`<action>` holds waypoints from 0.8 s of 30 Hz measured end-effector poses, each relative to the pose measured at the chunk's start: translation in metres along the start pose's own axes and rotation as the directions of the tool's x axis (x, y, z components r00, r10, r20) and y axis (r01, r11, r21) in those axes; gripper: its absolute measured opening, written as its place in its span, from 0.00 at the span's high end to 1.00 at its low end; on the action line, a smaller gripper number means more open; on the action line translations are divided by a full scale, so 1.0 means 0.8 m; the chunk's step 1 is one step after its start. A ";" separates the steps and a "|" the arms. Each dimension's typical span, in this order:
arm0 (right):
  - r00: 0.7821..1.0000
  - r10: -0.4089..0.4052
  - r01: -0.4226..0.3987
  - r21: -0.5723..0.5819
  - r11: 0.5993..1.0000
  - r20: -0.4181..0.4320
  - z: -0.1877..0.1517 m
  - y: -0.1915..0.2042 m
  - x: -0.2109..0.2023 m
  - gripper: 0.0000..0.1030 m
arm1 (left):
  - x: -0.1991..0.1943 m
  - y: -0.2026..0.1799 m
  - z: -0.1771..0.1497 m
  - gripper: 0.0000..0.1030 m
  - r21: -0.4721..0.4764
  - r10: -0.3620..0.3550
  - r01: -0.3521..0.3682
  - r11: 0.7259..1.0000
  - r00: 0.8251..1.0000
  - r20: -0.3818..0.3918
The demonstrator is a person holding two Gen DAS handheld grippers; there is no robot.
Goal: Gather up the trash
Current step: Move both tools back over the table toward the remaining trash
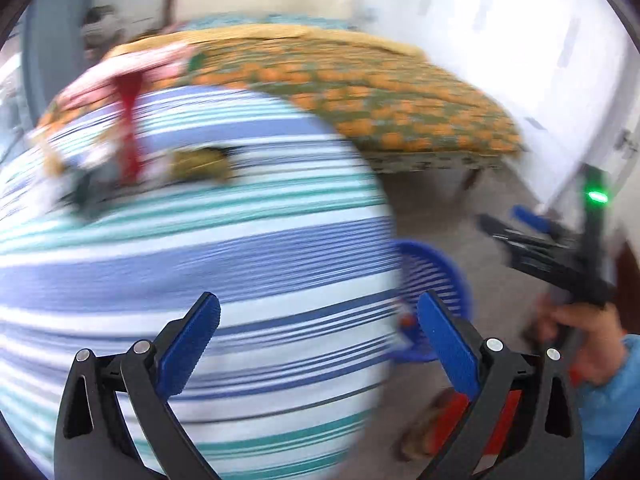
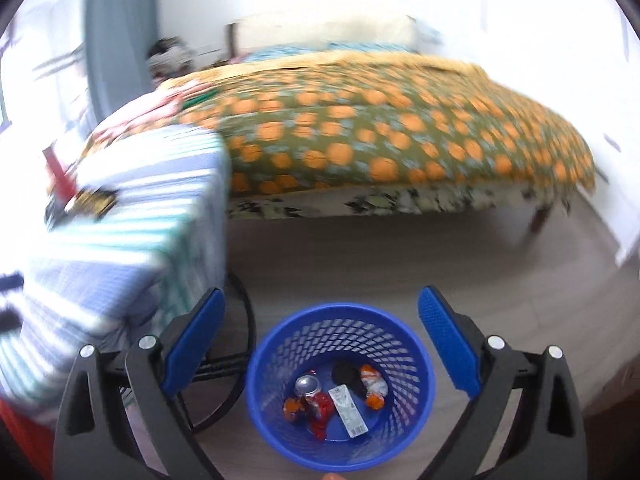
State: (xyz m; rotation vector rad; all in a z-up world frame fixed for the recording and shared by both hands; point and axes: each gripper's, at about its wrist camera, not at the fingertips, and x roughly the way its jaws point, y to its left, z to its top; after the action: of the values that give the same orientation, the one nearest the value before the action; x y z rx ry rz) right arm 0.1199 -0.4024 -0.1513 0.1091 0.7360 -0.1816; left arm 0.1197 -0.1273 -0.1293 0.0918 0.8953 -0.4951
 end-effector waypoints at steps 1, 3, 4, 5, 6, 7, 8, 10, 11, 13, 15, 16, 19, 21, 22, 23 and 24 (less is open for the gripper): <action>1.000 0.017 -0.017 -0.029 0.999 -0.007 -0.003 0.023 -0.002 0.08 | -0.004 0.021 -0.005 0.05 -0.014 0.032 -0.032 0.999 0.999 -0.004; 0.997 0.064 -0.066 -0.073 0.995 -0.030 -0.009 0.068 -0.006 0.08 | -0.012 0.065 -0.011 0.05 -0.042 0.111 -0.112 0.993 0.994 -0.014; 0.994 0.097 -0.101 -0.102 0.990 -0.044 -0.011 0.096 -0.009 0.08 | -0.016 0.082 -0.010 0.05 -0.049 0.138 -0.139 0.989 0.990 -0.021; 0.991 0.119 -0.125 -0.125 0.984 -0.056 -0.012 0.118 -0.011 0.08 | -0.017 0.099 -0.011 0.05 -0.053 0.164 -0.165 0.985 0.986 -0.030; 0.987 0.146 -0.155 -0.156 0.975 -0.070 -0.013 0.146 -0.013 0.08 | -0.019 0.121 -0.011 0.05 -0.059 0.201 -0.202 0.978 0.979 -0.035; 0.982 0.168 -0.181 -0.185 0.966 -0.081 -0.011 0.173 -0.015 0.08 | -0.024 0.139 -0.011 0.05 -0.065 0.224 -0.226 0.972 0.974 -0.038; 0.979 0.183 -0.198 -0.205 0.959 -0.090 -0.009 0.194 -0.016 0.08 | -0.025 0.157 -0.011 0.05 -0.072 0.254 -0.257 0.964 0.966 -0.045; 0.970 0.214 -0.235 -0.230 0.944 -0.114 0.001 0.239 -0.013 0.08 | -0.031 0.188 -0.014 0.05 -0.090 0.285 -0.289 0.953 0.957 -0.056; 0.968 0.219 -0.241 -0.233 0.942 -0.119 0.006 0.254 -0.011 0.08 | -0.033 0.200 -0.015 0.05 -0.098 0.295 -0.300 0.949 0.954 -0.062; 0.964 0.221 -0.252 -0.254 0.934 -0.147 0.021 0.290 0.002 0.08 | -0.036 0.220 -0.017 0.05 -0.110 0.310 -0.316 0.942 0.948 -0.069; 0.963 0.206 -0.248 -0.276 0.929 -0.172 0.030 0.317 0.019 0.08 | -0.037 0.233 -0.019 0.05 -0.111 0.319 -0.327 0.939 0.944 -0.081; 0.963 0.199 -0.245 -0.279 0.929 -0.183 0.034 0.328 0.030 0.08 | -0.037 0.239 -0.021 0.05 -0.111 0.322 -0.330 0.937 0.943 -0.084; 0.957 0.181 -0.242 -0.279 0.930 -0.226 0.037 0.354 0.058 0.08 | -0.034 0.254 -0.021 0.05 -0.118 0.333 -0.342 0.932 0.939 -0.091; 0.954 0.177 -0.245 -0.288 0.926 -0.243 0.036 0.366 0.068 0.08 | -0.031 0.267 -0.019 0.05 -0.134 0.334 -0.345 0.929 0.938 -0.094; 0.954 0.182 -0.248 -0.286 0.926 -0.237 0.035 0.371 0.069 0.08 | -0.028 0.273 -0.016 0.05 -0.145 0.334 -0.345 0.927 0.938 -0.096; 0.954 0.184 -0.249 -0.282 0.926 -0.238 0.037 0.375 0.072 0.08 | -0.024 0.279 -0.013 0.05 -0.154 0.333 -0.345 0.926 0.938 -0.099; 0.953 0.185 -0.251 -0.278 0.927 -0.240 0.038 0.377 0.075 0.08 | -0.019 0.287 -0.006 0.05 -0.164 0.325 -0.338 0.927 0.940 -0.104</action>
State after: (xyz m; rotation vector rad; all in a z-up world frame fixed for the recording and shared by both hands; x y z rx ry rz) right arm 0.2445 -0.1200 -0.1584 -0.0873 0.9482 0.1626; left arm 0.2115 0.0831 -0.1495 0.0959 0.9719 -0.0934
